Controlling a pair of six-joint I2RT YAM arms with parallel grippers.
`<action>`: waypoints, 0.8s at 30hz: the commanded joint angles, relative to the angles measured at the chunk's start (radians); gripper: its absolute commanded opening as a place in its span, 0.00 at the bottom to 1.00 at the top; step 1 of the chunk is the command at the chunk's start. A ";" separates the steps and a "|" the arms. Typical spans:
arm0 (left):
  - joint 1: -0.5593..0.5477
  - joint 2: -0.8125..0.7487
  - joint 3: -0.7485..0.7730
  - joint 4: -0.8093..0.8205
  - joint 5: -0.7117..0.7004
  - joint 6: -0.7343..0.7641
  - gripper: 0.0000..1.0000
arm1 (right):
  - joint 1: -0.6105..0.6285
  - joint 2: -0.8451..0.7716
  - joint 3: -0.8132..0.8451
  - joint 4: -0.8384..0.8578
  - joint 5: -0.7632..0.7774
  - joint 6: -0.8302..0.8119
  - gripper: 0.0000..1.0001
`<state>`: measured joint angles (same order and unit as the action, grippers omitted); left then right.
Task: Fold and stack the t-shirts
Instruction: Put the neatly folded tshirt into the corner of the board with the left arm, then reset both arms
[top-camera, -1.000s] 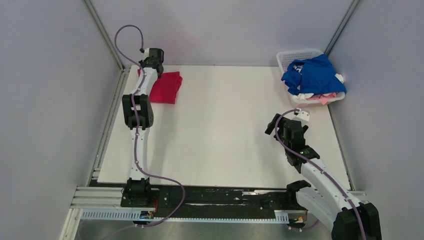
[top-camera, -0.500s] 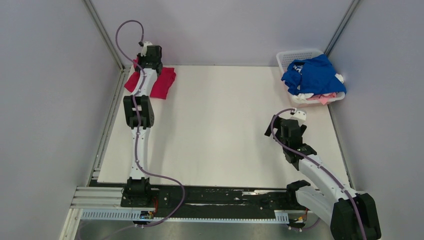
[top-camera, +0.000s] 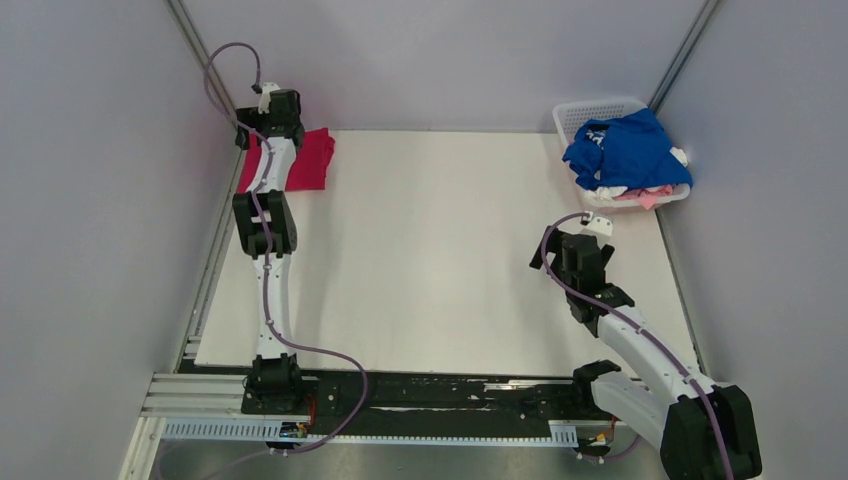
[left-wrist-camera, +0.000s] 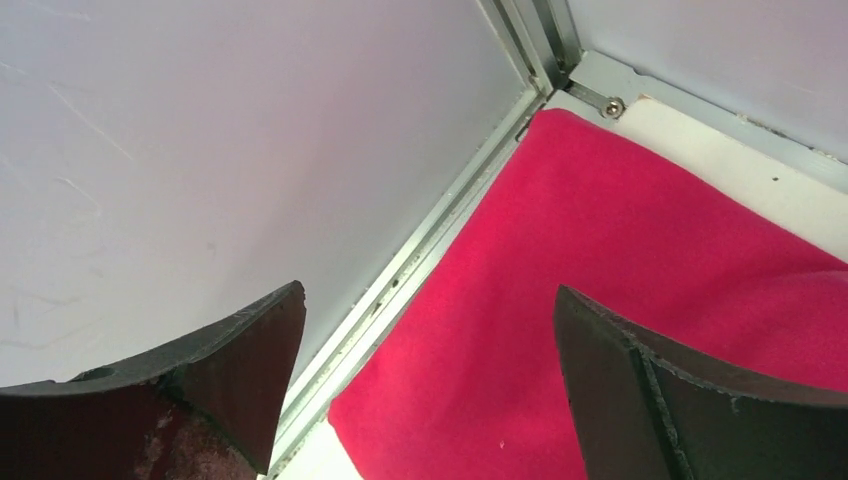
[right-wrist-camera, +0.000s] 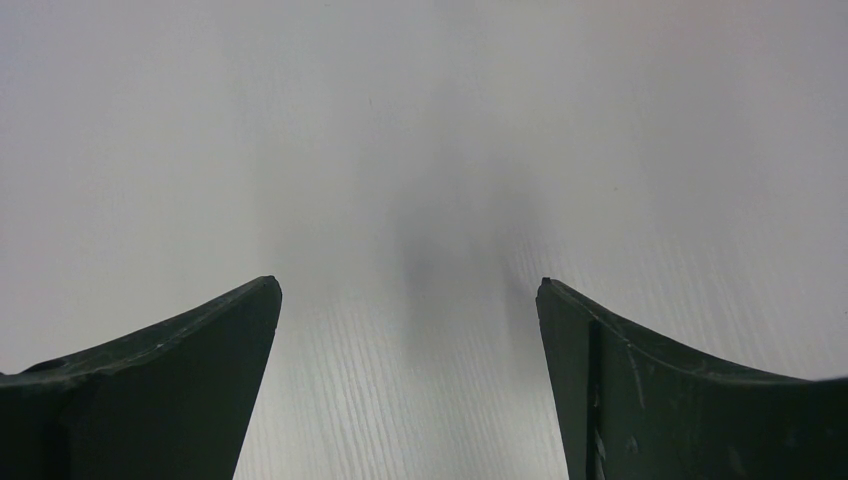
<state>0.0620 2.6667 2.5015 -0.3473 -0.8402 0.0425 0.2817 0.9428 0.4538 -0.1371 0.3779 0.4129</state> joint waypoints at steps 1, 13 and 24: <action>0.001 -0.126 0.018 -0.044 0.088 -0.120 1.00 | -0.003 -0.022 0.047 0.003 0.018 0.000 1.00; -0.038 -0.563 -0.434 -0.122 0.705 -0.500 1.00 | -0.005 -0.138 0.037 -0.024 -0.062 0.100 1.00; -0.315 -1.147 -1.307 0.033 0.671 -0.636 1.00 | -0.005 -0.216 0.022 -0.076 -0.167 0.153 1.00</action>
<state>-0.1894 1.6825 1.4204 -0.3653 -0.1814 -0.4969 0.2802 0.7746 0.4538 -0.2153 0.2447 0.5232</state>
